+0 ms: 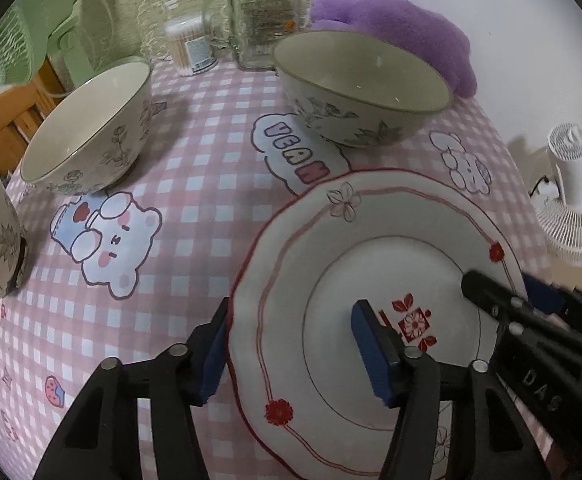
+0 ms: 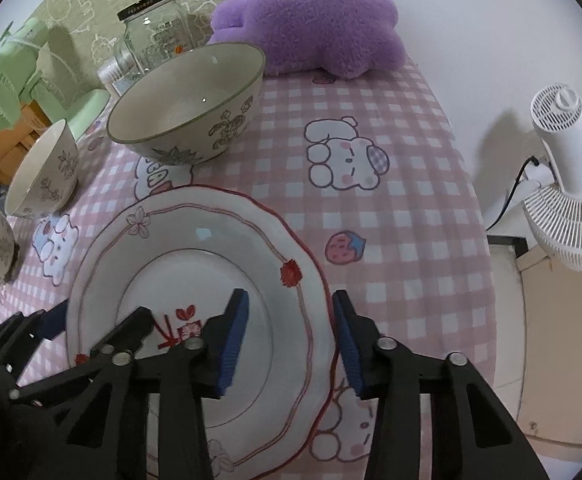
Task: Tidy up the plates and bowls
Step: 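Lift the red-rimmed plate with both grippers and carry it to the cream plates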
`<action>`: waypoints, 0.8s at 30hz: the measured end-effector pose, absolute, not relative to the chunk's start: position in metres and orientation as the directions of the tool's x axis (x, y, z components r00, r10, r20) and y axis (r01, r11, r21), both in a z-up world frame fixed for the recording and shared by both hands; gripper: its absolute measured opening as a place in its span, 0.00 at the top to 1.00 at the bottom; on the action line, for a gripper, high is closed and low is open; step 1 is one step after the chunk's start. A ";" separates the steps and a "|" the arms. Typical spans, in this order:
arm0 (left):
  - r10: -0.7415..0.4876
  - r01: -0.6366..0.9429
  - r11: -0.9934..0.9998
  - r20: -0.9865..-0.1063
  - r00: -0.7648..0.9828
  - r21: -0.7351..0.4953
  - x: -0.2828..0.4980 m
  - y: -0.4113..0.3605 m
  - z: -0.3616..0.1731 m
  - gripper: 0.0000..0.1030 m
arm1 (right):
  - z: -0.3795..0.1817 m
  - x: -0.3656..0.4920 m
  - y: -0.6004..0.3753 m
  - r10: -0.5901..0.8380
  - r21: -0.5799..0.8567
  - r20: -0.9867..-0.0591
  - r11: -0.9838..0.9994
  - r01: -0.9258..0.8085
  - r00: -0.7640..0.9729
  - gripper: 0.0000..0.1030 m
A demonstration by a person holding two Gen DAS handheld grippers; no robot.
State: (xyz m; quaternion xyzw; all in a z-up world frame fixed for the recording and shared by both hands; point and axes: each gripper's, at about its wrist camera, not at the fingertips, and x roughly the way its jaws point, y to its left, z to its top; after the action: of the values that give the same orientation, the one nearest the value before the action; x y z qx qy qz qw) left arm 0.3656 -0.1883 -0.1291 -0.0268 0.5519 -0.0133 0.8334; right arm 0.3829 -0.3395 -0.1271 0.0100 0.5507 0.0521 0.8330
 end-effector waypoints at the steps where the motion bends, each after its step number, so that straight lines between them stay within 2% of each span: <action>1: -0.050 -0.010 0.998 -0.919 0.392 -0.058 0.364 -0.189 -0.129 0.44 | -0.129 0.383 -0.340 0.095 0.070 -0.919 0.994 -0.078 0.382 0.62; 12: -0.002 -0.003 1.000 -0.918 0.396 -0.004 0.360 -0.197 -0.121 0.43 | -0.124 0.382 -0.336 0.065 0.041 -0.920 0.997 -0.070 0.387 0.62; 24: 0.017 0.007 1.000 -0.892 0.452 0.023 0.334 -0.203 -0.074 0.43 | -0.084 0.356 -0.343 0.080 0.065 -0.895 0.997 -0.049 0.439 0.61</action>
State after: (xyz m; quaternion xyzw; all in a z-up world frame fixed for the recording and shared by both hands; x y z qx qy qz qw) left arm 0.3343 -0.2033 -0.0745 0.0116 0.5236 0.0030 0.8519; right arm 0.3559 -0.3426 -0.0835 0.0144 0.5283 0.0381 0.8481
